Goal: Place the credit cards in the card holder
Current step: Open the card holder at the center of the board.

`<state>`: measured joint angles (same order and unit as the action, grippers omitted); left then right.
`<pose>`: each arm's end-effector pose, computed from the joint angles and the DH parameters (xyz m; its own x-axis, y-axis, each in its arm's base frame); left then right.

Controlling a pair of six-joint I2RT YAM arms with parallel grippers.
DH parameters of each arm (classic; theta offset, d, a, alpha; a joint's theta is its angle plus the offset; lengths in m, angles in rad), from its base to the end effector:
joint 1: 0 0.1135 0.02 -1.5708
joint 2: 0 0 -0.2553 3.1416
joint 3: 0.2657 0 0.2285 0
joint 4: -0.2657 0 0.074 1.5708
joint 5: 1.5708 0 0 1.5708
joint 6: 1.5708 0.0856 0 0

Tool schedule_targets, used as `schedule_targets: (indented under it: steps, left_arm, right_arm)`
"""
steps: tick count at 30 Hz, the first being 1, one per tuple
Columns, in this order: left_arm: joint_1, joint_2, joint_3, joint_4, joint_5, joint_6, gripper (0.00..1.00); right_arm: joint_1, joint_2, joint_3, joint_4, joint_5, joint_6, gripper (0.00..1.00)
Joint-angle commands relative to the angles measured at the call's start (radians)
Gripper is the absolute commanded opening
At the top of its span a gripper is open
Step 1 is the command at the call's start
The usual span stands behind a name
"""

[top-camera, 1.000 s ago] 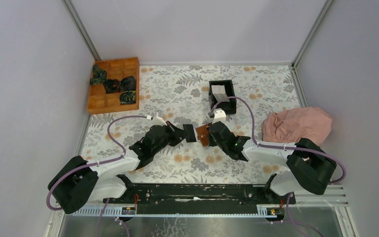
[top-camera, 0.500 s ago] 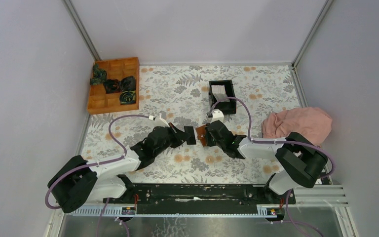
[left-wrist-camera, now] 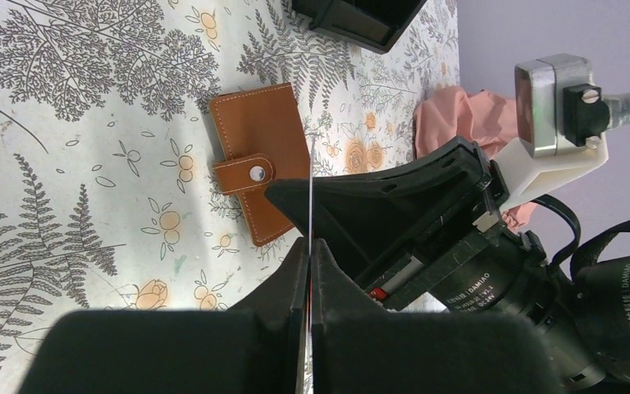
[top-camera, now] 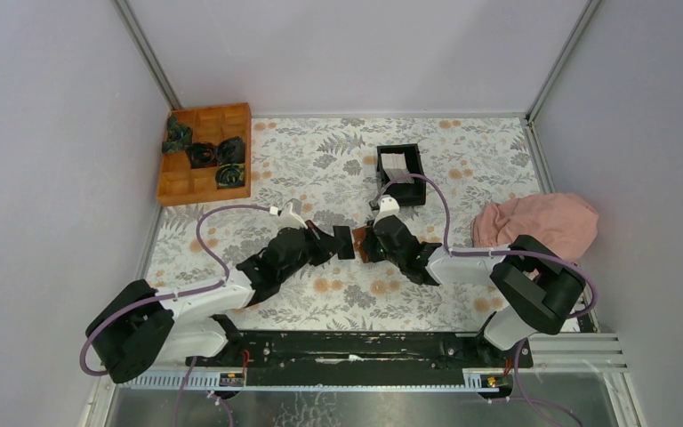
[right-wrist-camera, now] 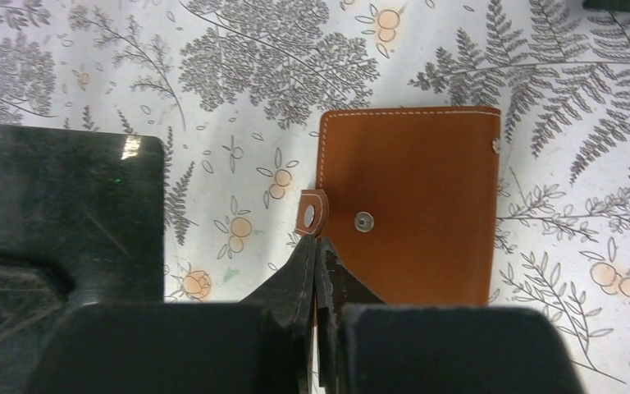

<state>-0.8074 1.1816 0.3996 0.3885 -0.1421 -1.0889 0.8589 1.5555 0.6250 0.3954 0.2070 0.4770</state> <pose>0.1944 -0.1856 0.1760 -0.6765 -0.5618 -0.4762 0.0547 0.6065 -0.7932 0.2300 0.2396 0.1474 -0.5831 0.0120 -0.8123 -0.4027 0.8641 0.3018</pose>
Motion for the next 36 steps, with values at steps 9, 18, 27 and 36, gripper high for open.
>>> schedule_targets:
  steps: [9, 18, 27, 36]
  left_arm:
    - [-0.005, -0.033, 0.022, -0.023, -0.055, 0.025, 0.00]
    - [-0.006, -0.044, 0.022, -0.028, -0.094, 0.024, 0.00]
    - [-0.006, -0.021, 0.017, -0.007, -0.106, 0.012, 0.00]
    - [-0.006, -0.008, 0.039, 0.001, -0.091, 0.047, 0.00]
  right_arm:
    - [-0.006, 0.035, 0.065, 0.085, -0.057, -0.002, 0.00]
    - [-0.007, 0.089, 0.071, 0.129, -0.117, 0.007, 0.00]
    - [-0.006, 0.094, 0.062, 0.192, -0.146, -0.006, 0.00]
    - [-0.007, -0.091, 0.010, -0.017, 0.041, -0.010, 0.00]
